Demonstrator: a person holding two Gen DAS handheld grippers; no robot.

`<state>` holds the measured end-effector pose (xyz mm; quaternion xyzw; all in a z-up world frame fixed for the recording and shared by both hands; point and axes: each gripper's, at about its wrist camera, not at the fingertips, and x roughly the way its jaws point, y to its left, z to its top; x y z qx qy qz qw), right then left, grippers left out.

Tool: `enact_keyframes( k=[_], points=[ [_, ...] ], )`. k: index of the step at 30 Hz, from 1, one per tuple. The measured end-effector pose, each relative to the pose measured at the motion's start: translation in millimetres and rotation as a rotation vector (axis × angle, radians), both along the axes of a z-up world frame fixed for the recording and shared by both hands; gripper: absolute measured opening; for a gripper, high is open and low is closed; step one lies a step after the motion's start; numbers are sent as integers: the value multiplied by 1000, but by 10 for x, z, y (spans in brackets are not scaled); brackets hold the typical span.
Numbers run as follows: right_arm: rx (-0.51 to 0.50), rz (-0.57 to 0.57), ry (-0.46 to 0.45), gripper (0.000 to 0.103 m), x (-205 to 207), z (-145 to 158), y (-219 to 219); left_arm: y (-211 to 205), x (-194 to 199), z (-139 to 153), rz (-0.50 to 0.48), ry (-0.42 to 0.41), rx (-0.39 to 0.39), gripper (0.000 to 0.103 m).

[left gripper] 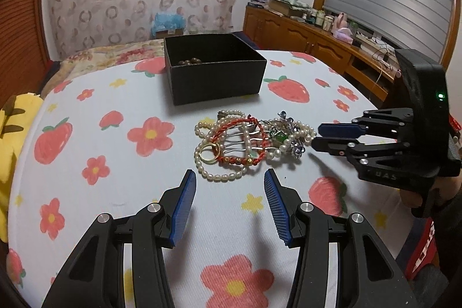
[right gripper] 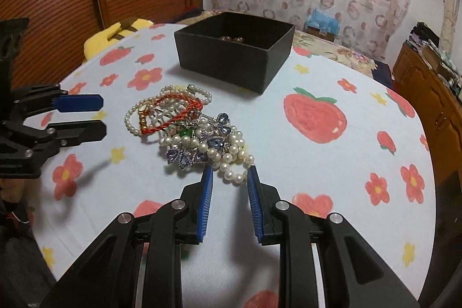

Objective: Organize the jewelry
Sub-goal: 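Reach the right tool to the pearl necklace and grasp it, then lift the pearl necklace with the right tool while the left tool grasps the red bead bracelet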

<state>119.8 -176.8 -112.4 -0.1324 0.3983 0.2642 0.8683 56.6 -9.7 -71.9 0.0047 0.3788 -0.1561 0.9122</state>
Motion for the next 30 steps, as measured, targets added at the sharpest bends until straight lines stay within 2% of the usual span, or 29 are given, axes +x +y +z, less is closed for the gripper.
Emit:
enact_keyframes(
  k=[10,16,19,20,23,26,30],
  points=[
    [-60,63,-45,26,7,75,149,-9,-7,-46,0,7,-4,47],
    [-100,94,-10,26,70,-1,214,-27,-18,-55,-2,9,-4,47],
    [-75,97,16,25,126,-14,190,-30,-17,-53,-2,9,-4,47],
    [-68,99,20,24,134,-17,187,-29,-16,-53,-2,10,-4,47],
    [-59,104,31,9,132,-21,171,-32,-20,-55,-1,9,-6,47],
    [-56,105,34,8,117,-11,137,-26,-17,-56,-2,9,-5,47],
    [-33,79,-11,8,59,125,43,-21,-14,-65,-1,9,-7,47]
  ],
)
